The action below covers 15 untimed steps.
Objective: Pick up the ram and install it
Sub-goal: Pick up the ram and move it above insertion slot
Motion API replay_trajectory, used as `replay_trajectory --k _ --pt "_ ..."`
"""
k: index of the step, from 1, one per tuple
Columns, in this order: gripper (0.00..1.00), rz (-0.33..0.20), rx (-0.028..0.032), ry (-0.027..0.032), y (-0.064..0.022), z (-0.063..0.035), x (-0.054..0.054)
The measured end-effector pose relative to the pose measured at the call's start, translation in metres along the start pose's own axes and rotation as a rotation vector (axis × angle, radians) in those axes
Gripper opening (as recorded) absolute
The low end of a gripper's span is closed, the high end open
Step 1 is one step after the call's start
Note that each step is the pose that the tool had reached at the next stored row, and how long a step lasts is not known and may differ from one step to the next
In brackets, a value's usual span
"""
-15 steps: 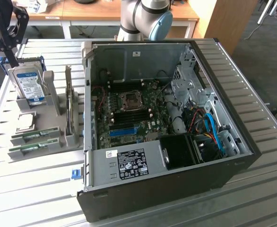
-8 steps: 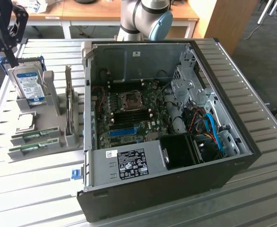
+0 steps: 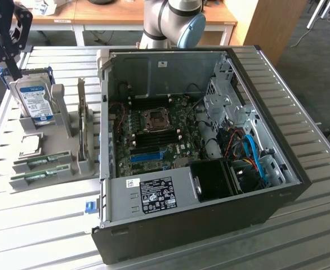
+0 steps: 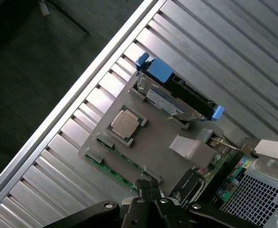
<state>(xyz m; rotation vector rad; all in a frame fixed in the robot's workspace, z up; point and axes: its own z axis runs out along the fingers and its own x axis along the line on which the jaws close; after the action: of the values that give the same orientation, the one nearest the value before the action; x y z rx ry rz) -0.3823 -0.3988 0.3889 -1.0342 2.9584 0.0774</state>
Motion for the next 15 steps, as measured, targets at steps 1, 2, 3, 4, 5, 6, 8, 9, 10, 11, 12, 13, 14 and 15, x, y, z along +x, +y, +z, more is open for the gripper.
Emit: replay_trajectory --k 1,2,3,4,5,6,8,9,10,11,12,13,14,15 --pt "0.11 -0.015 -0.0003 0.0006 0.0 0.0 0.0" --pt "0.11 -0.029 -0.0007 0.0013 0.0 0.0 0.0" --pt "0.11 -0.043 -0.001 0.0019 0.0 0.0 0.0" --pt "0.11 -0.057 -0.0014 0.0024 0.0 0.0 0.0001" --pt "0.11 -0.071 -0.0017 0.003 0.0 0.0 0.0001" --pt "0.11 -0.085 -0.002 0.0037 0.0001 0.0 0.0001" --pt "0.11 -0.112 -0.0027 0.0049 0.0001 0.0 0.0001" --pt "0.11 -0.126 -0.0031 0.0054 0.0001 0.0 0.0002" --pt "0.11 -0.14 -0.0035 0.0059 0.0001 0.0 0.0002" --pt "0.11 -0.153 -0.0038 0.0065 0.0002 0.0 0.0002" --pt "0.11 -0.167 -0.0042 0.0071 0.0002 0.0 0.0002" --pt "0.11 -0.182 -0.0046 0.0077 0.0002 0.0 0.0002" --pt "0.11 -0.195 -0.005 0.0082 0.0002 0.0 0.0003" --pt "0.11 -0.209 -0.0053 0.0088 0.0002 0.0 0.0003"
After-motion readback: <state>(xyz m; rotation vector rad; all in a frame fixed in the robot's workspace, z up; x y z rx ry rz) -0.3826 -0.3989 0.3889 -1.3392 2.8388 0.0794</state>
